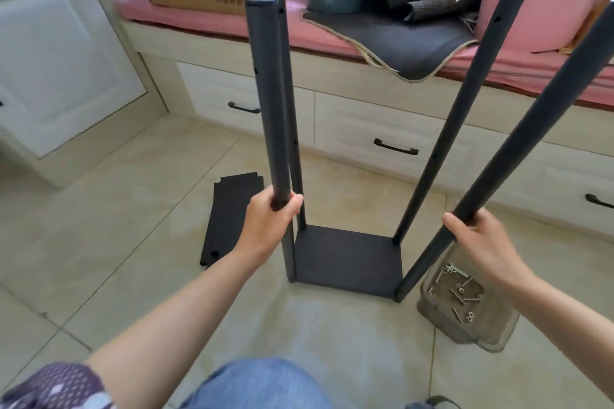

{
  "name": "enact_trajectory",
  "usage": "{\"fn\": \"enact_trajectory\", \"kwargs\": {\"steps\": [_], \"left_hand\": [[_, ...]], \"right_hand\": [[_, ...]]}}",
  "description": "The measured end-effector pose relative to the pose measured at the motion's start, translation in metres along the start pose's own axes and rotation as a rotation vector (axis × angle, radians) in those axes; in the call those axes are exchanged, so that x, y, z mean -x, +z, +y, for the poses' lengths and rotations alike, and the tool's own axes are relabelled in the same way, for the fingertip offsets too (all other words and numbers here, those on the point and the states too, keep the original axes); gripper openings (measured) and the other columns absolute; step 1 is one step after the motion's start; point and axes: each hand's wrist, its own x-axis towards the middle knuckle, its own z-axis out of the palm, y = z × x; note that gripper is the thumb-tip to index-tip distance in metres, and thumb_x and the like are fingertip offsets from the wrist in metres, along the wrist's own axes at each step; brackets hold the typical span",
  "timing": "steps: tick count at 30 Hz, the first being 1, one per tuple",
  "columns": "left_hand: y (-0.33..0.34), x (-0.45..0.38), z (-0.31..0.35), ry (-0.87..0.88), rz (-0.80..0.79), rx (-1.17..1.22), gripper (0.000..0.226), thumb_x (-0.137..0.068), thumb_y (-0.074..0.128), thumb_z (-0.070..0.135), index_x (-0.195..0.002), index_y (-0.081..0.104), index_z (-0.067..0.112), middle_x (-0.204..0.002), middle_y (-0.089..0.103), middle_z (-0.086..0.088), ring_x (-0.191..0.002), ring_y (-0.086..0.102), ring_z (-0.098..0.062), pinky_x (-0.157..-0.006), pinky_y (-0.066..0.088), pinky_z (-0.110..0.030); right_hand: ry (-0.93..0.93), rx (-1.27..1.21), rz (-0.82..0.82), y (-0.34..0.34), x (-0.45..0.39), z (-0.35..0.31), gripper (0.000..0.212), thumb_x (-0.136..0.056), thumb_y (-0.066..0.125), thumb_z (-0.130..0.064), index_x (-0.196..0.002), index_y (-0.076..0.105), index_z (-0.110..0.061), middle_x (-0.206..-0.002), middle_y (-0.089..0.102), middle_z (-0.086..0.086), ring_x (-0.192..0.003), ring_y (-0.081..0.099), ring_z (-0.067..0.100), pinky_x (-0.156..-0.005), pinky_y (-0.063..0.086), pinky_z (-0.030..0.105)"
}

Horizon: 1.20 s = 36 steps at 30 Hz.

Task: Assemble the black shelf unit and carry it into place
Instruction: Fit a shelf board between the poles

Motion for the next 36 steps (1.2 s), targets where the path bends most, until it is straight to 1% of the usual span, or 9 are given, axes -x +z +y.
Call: {"fn": "enact_trajectory", "kwargs": {"steps": [2,6,10,17,20,24,31,33,36], "left_hand": [[-0.011,0.006,-0.008,0.002,-0.090,-0.004,0.004,-0.091,0.071,0.015,-0.089,0.067,0.016,-0.080,0.068,0.010,-0.073,0.063,0.001,-0.072,0.050,-0.015],[-0.038,0.009,-0.033,-0.043,-0.162,-0.087,0.022,-0.093,0.067,0.014,-0.111,0.066,0.027,-0.105,0.071,0.014,-0.100,0.066,0.002,-0.084,0.052,-0.014],[-0.065,0.018,-0.071,-0.232,-0.093,-0.060,0.025,-0.094,0.061,0.007,-0.114,0.065,0.021,-0.107,0.072,0.005,-0.105,0.067,-0.013,-0.090,0.058,-0.035],[-0.107,0.021,-0.148,-0.510,-0.049,-0.139,0.015,-0.094,0.060,0.008,-0.107,0.062,0.016,-0.111,0.068,-0.005,-0.109,0.063,-0.023,-0.098,0.053,-0.040],[-0.120,0.012,-0.174,-0.580,-0.057,-0.189,0.017,-0.094,0.060,0.012,-0.110,0.064,0.016,-0.115,0.066,-0.006,-0.109,0.062,-0.027,-0.098,0.053,-0.039],[-0.123,-0.007,-0.188,-0.669,-0.096,-0.198,0.025,-0.092,0.061,0.014,-0.117,0.061,0.014,-0.118,0.064,-0.008,-0.112,0.061,-0.027,-0.101,0.051,-0.041],[-0.115,-0.042,-0.212,-0.743,-0.118,-0.180,0.049,-0.094,0.060,0.018,-0.140,0.047,0.009,-0.126,0.054,-0.005,-0.122,0.054,-0.025,-0.099,0.044,-0.031],[-0.111,-0.046,-0.220,-0.756,-0.120,-0.156,0.056,-0.093,0.060,0.017,-0.145,0.042,0.009,-0.137,0.052,-0.006,-0.124,0.052,-0.024,-0.096,0.041,-0.028],[-0.110,-0.052,-0.234,-0.774,-0.091,-0.084,0.043,-0.091,0.061,0.014,-0.132,0.047,0.014,-0.124,0.058,-0.001,-0.110,0.056,-0.020,-0.086,0.041,-0.026]], "right_hand": [[0.081,0.155,-0.032,0.002,0.014,0.007,0.040,-0.096,0.058,-0.036,-0.123,0.058,-0.007,-0.111,0.066,0.007,-0.095,0.062,0.022,-0.074,0.048,0.032],[0.204,0.289,-0.165,0.018,0.041,0.009,0.029,-0.094,0.061,-0.030,-0.108,0.069,-0.005,-0.102,0.071,0.011,-0.090,0.067,0.027,-0.080,0.056,0.041],[0.189,0.260,-0.313,0.063,0.057,0.000,0.025,-0.093,0.063,-0.026,-0.116,0.064,-0.017,-0.108,0.066,-0.001,-0.099,0.064,0.016,-0.093,0.053,0.042],[0.117,0.209,-0.569,0.179,0.046,-0.031,0.015,-0.090,0.062,-0.026,-0.103,0.068,-0.027,-0.104,0.069,-0.007,-0.097,0.065,0.011,-0.091,0.055,0.035],[0.045,0.253,-0.651,0.225,0.046,-0.041,0.018,-0.092,0.056,-0.025,-0.102,0.069,-0.018,-0.101,0.069,0.001,-0.087,0.062,0.009,-0.080,0.053,0.028],[0.073,0.243,-0.752,0.276,0.050,-0.048,0.036,-0.098,0.050,-0.026,-0.131,0.055,-0.015,-0.122,0.062,0.002,-0.111,0.059,0.015,-0.098,0.048,0.030],[0.123,0.211,-0.728,0.353,0.024,-0.048,0.044,-0.101,0.047,-0.024,-0.142,0.040,-0.009,-0.124,0.057,0.003,-0.112,0.055,0.019,-0.096,0.044,0.029],[0.165,0.188,-0.700,0.371,0.012,-0.042,0.042,-0.100,0.046,-0.024,-0.136,0.041,-0.004,-0.113,0.057,0.006,-0.100,0.054,0.019,-0.087,0.044,0.031],[0.352,0.113,-0.618,0.395,-0.007,-0.034,0.029,-0.097,0.050,-0.023,-0.116,0.046,-0.002,-0.092,0.051,0.008,-0.093,0.057,0.027,-0.091,0.052,0.042]]}}
